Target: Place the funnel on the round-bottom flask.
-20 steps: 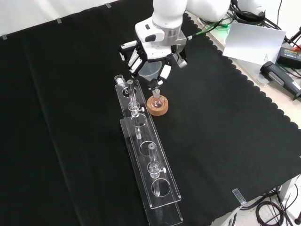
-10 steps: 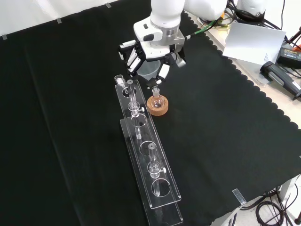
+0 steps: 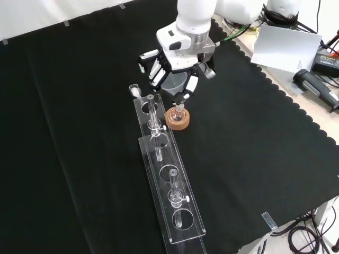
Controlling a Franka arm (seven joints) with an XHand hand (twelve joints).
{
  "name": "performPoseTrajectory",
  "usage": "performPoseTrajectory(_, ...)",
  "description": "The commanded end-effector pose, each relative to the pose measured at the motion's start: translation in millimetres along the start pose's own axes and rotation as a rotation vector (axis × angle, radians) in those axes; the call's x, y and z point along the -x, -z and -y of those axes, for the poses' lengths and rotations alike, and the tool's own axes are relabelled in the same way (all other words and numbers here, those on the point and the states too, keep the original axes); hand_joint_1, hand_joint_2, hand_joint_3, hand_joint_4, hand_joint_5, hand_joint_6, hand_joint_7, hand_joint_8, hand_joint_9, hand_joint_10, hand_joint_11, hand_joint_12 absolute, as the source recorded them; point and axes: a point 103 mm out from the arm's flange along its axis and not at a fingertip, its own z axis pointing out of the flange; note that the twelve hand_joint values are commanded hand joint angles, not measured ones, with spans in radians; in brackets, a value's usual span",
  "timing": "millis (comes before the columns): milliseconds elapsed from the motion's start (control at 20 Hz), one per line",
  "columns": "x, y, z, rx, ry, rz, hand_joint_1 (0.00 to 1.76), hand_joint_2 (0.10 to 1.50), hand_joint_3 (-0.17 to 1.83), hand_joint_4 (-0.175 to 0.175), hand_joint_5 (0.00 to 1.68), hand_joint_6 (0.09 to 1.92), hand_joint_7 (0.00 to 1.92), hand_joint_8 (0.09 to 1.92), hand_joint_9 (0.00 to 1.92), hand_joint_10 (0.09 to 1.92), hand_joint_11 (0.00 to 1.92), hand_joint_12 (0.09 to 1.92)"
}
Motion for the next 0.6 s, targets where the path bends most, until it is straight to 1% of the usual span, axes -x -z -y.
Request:
performPoseTrajectory(50,29.8,-8.5,-9.3,-0.011,-0.059,-0.006,1.06,0.74,0.65,0.175,1.07,1.00,1.32,0.90,1.26,0.26,0.15,1.58)
performPoseTrajectory(600,30.3,-13.0,-9.5,-0.015,-0.047,-0.013,1.06,0.74,0.66,0.175,1.08,1.00,1.33,0.90,1.26,0.26,0.15,1.58)
